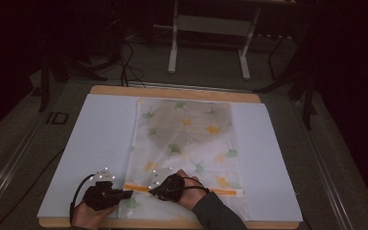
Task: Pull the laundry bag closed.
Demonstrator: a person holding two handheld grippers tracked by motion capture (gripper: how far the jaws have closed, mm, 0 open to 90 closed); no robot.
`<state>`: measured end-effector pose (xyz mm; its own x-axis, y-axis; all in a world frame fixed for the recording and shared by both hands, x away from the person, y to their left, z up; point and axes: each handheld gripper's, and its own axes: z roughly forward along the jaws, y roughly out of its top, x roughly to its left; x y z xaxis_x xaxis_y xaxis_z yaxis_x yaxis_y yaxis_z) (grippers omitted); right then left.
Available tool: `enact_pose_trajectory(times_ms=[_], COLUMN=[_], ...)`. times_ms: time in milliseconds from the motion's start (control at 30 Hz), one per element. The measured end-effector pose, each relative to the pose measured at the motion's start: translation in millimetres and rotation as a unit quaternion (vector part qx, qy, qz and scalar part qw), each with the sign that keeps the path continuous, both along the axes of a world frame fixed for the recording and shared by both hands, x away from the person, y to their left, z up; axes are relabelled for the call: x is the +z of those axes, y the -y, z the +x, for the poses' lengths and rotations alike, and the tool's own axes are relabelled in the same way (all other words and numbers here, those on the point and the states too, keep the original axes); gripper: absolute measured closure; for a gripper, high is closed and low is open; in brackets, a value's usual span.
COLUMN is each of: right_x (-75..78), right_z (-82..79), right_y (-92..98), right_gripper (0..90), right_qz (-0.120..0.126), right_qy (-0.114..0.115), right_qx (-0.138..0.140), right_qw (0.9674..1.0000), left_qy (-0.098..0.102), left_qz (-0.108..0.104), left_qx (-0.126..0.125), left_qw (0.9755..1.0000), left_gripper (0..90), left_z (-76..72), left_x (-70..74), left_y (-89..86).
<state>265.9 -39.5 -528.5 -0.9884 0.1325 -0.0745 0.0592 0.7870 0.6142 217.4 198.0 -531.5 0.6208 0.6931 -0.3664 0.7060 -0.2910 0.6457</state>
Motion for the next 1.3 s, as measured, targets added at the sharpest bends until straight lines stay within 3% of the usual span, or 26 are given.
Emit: enact_pose_trajectory(times_ms=[1300], right_x=[5.8], right_z=[-0.6], right_y=[30.3], right_gripper=[85.4], right_qz=[-0.036], right_qy=[-0.006], right_qx=[-0.017], right_qw=[0.9992], left_qy=[0.001], left_qz=[-0.002], left_qx=[0.001], left_qw=[1.0000], left_gripper=[88.0], left_z=[-0.2], left_x=[0.7], left_y=[-1.5])
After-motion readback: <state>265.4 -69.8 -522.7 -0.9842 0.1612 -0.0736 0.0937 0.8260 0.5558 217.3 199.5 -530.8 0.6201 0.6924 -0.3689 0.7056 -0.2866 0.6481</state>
